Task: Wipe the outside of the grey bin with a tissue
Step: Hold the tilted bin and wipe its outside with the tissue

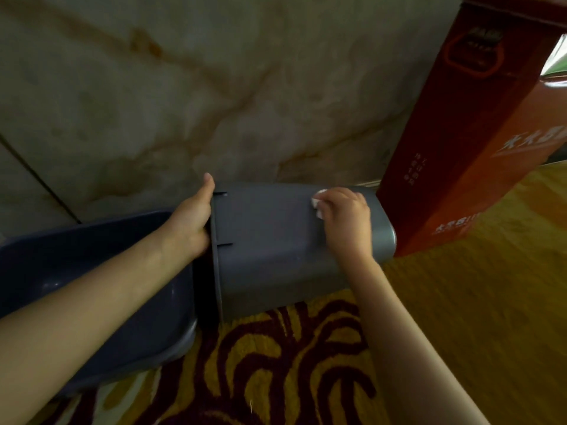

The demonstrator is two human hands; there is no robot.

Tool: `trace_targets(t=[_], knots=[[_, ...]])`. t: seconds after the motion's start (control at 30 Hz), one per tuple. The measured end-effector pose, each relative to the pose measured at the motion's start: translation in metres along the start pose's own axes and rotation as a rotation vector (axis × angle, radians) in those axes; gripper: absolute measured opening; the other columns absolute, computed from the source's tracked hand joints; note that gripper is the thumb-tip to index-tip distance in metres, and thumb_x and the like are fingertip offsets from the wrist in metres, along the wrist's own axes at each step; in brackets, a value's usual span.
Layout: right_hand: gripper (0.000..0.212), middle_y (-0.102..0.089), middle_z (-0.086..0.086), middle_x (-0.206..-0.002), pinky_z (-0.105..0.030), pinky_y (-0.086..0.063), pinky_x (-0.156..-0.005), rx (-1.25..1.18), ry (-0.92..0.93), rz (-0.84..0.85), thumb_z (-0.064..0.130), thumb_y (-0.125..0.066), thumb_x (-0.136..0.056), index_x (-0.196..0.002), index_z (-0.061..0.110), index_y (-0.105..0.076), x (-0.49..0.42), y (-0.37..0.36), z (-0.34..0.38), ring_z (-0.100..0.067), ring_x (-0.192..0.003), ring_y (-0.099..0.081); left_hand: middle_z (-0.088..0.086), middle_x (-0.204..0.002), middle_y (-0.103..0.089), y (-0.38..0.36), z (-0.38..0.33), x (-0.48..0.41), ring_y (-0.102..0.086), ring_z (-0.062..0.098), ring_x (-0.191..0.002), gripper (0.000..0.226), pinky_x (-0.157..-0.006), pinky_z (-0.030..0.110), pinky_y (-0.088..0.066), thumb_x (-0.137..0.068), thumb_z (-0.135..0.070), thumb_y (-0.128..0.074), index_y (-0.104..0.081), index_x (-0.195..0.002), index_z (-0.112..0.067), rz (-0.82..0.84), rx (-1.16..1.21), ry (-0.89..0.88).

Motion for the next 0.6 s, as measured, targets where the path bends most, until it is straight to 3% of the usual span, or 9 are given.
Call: trace_targets(t=[0.13, 0.23, 0.3, 0.37, 0.47, 0.6], knots=[[0.015, -0.069, -0.016, -0.101, -0.032, -0.034, -0.079, 0.083, -0.191, -0.076, 0.006, -0.057, -0.088, -0.093, 0.003, -0.071, -0.002, 0.029, -0.058, -0.037, -0.096, -0.056, 0.001, -0.049, -0.071, 0.0, -0.001, -0.002, -0.068, 0.016, -0.044, 0.048, -0.038, 0.028, -0.053, -0.087, -0.059, -0.042, -0.061, -0.078, -0.016, -0.024, -0.007, 0.017], [0.015, -0.069, -0.015, -0.096, -0.033, -0.038, -0.078, 0.077, -0.259, -0.16, 0.007, -0.056, -0.088, -0.093, 0.003, -0.071, 0.004, 0.045, -0.054, -0.035, -0.094, -0.057, 0.001, -0.049, -0.071, 0.001, -0.001, -0.002, -0.068, 0.017, -0.044, 0.05, -0.042, 0.028, -0.052, -0.085, -0.062, -0.041, -0.062, -0.08, -0.016, -0.035, -0.027, 0.031], [0.012, -0.071, -0.017, -0.09, -0.033, -0.038, -0.077, 0.01, -0.127, -0.194, 0.002, -0.06, -0.082, -0.089, 0.003, -0.071, 0.011, 0.043, -0.004, -0.036, -0.088, -0.06, 0.001, -0.049, -0.071, 0.0, -0.002, -0.003, -0.068, 0.017, -0.044, 0.052, -0.045, 0.029, -0.052, -0.085, -0.063, -0.04, -0.062, -0.08, -0.016, -0.027, -0.027, 0.037], [0.011, -0.071, -0.013, -0.084, -0.026, -0.033, -0.072, -0.069, 0.087, -0.094, 0.001, -0.063, -0.077, -0.083, 0.006, -0.071, 0.029, 0.015, 0.062, -0.032, -0.083, -0.06, 0.002, -0.048, -0.07, -0.002, 0.0, -0.004, -0.067, 0.016, -0.042, 0.055, -0.039, 0.025, -0.052, -0.086, -0.063, -0.037, -0.062, -0.081, -0.014, 0.002, -0.023, 0.042], [0.017, -0.068, -0.012, -0.089, -0.037, -0.043, -0.073, -0.128, 0.314, 0.105, -0.001, -0.059, -0.075, -0.088, 0.006, -0.068, 0.062, -0.033, 0.13, -0.032, -0.082, -0.053, 0.004, -0.039, -0.063, -0.007, 0.005, -0.004, -0.059, 0.013, -0.031, 0.062, -0.031, 0.013, -0.043, -0.087, -0.064, -0.032, -0.056, -0.075, -0.008, 0.069, 0.009, 0.057], [0.018, -0.068, -0.009, -0.094, -0.034, -0.041, -0.071, -0.13, 0.282, 0.082, -0.003, -0.061, -0.078, -0.091, 0.007, -0.069, 0.059, -0.03, 0.111, -0.028, -0.082, -0.05, 0.006, -0.054, -0.073, -0.007, 0.008, -0.006, -0.069, 0.015, -0.047, 0.059, -0.037, 0.02, -0.051, -0.091, -0.058, -0.03, -0.06, -0.083, -0.008, 0.111, 0.056, 0.046]])
Point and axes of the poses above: each hand's wrist, its own x-axis away from the middle knuckle, its own y-axis out of the back of the hand, z = x × y, the point moved 10 cm from there along -x, towards the middle knuckle
